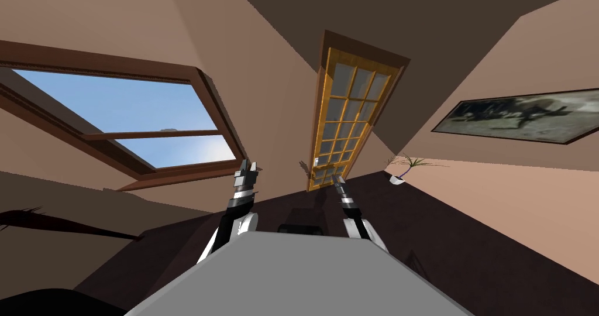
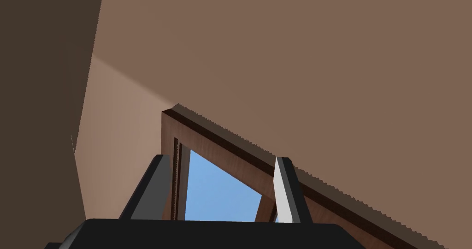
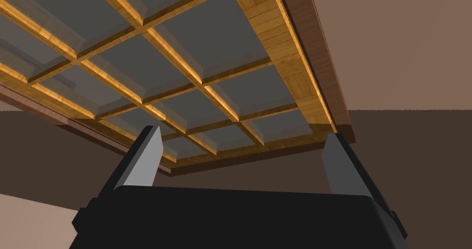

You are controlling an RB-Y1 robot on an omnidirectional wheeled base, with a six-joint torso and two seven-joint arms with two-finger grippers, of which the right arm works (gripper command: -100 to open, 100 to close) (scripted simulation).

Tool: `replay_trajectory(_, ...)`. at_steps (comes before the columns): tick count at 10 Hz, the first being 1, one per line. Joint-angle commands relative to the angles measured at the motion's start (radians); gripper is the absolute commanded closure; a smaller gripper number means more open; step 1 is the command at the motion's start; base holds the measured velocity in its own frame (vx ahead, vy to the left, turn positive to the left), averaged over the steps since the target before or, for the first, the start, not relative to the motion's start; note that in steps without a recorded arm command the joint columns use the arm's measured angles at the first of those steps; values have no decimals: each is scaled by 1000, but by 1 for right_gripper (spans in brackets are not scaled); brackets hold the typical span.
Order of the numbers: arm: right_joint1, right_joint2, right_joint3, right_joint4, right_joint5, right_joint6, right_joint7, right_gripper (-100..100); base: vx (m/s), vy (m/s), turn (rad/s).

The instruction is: Pull the door open

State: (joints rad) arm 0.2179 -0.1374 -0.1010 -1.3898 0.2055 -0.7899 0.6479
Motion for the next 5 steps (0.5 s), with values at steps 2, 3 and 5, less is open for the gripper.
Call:
replay_trajectory(2,-14,-5,-4,53,15,-15,38,-100,82,-15,31)
replay_trajectory(3,-21,-8,-6,82,25,-23,60,-100,45,4,25)
replay_trajectory(5,-35,-13,-10,140,44,-38,103,-100,88,-6,49)
